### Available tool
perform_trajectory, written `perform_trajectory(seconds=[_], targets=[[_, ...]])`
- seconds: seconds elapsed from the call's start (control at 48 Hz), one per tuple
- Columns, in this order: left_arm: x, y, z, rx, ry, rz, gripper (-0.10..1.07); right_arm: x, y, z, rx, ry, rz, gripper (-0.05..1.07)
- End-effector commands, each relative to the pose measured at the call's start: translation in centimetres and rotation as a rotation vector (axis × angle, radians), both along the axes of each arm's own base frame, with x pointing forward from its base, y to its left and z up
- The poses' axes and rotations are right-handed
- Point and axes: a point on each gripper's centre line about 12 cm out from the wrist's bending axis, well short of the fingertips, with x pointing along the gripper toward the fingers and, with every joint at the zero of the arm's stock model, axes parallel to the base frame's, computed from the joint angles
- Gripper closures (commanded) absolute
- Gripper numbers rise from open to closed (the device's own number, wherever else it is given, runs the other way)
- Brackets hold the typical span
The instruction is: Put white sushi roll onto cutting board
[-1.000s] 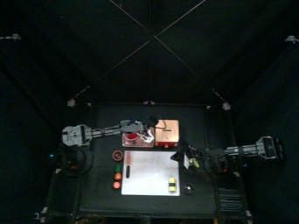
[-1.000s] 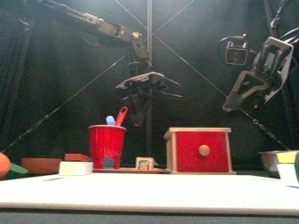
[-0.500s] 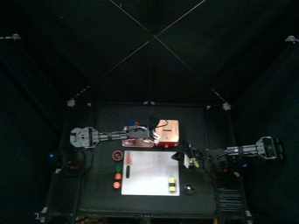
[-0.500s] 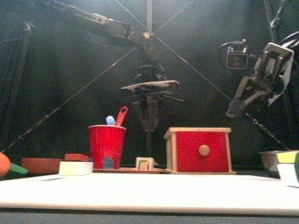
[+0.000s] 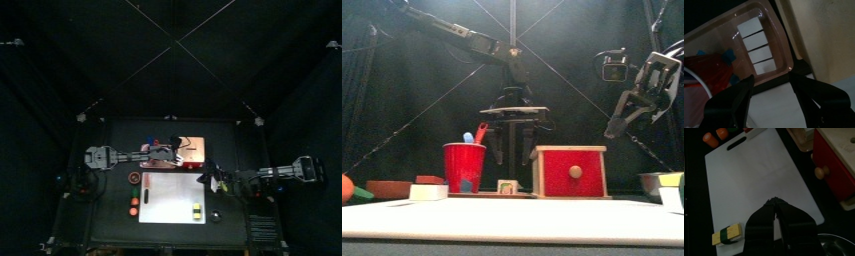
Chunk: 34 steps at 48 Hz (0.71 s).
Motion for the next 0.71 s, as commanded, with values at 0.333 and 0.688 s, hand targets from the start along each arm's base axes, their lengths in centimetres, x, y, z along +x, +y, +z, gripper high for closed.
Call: perform_trajectory(seconds=[0.333,0.688], targets=[[-0.6,1.0,0.8,0.024,-0.013,0.013,0.09,0.2,0.0,0.5,0.011,-0.017,-0.006,0.85],[-0.6,0.9,-0.2,0.015,-0.033,0.023,0.1,0.2,0.3,0.5,0.011,-0.017,0.007,0.84]])
